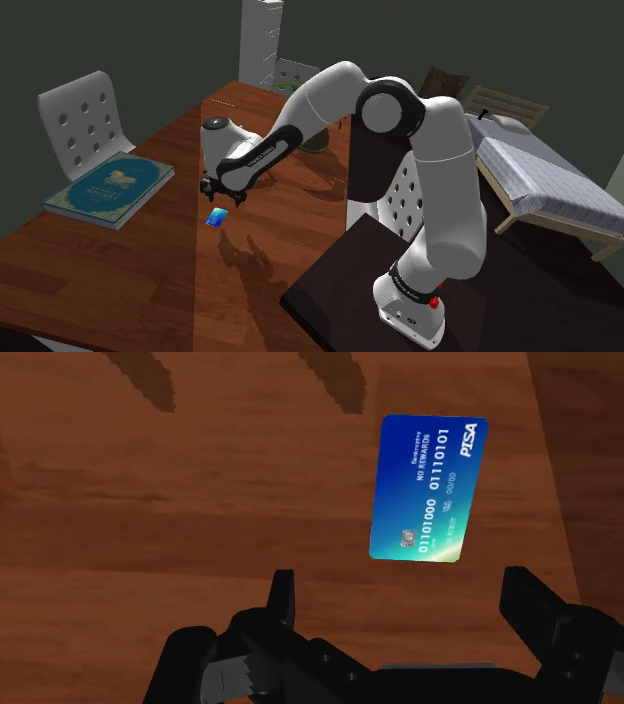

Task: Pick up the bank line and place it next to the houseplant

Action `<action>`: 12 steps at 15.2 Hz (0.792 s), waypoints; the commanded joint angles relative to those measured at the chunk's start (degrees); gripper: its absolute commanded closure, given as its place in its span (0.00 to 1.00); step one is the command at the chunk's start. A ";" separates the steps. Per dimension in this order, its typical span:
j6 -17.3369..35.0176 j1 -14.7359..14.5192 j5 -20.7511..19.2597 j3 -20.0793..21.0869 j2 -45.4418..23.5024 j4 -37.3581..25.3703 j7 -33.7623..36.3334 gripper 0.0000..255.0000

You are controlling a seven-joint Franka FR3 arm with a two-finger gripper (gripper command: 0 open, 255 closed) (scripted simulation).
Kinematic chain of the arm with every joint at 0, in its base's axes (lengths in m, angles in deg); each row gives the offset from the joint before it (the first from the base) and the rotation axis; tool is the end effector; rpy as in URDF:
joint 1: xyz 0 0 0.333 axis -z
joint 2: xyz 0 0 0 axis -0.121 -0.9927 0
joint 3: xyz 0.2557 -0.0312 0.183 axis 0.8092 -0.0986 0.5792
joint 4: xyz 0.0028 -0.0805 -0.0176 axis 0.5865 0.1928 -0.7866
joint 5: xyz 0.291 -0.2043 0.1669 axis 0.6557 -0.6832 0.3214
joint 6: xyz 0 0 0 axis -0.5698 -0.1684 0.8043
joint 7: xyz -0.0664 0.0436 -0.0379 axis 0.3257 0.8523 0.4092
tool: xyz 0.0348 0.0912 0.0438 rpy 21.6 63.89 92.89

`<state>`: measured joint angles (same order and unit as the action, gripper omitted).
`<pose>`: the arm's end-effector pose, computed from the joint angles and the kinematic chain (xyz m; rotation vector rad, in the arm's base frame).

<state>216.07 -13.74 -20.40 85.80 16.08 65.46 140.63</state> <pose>0.6176 0.1899 0.1713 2.6879 -1.4342 0.1386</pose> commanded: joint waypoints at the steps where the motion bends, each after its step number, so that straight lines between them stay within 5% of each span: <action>1: -0.80 -1.23 -0.34 -1.66 -4.63 -5.94 2.48 0.00; 12: 2.01 -1.69 -1.33 -3.08 -10.18 -8.86 3.36 0.00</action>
<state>218.03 -15.41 -21.71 82.74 6.02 56.69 143.98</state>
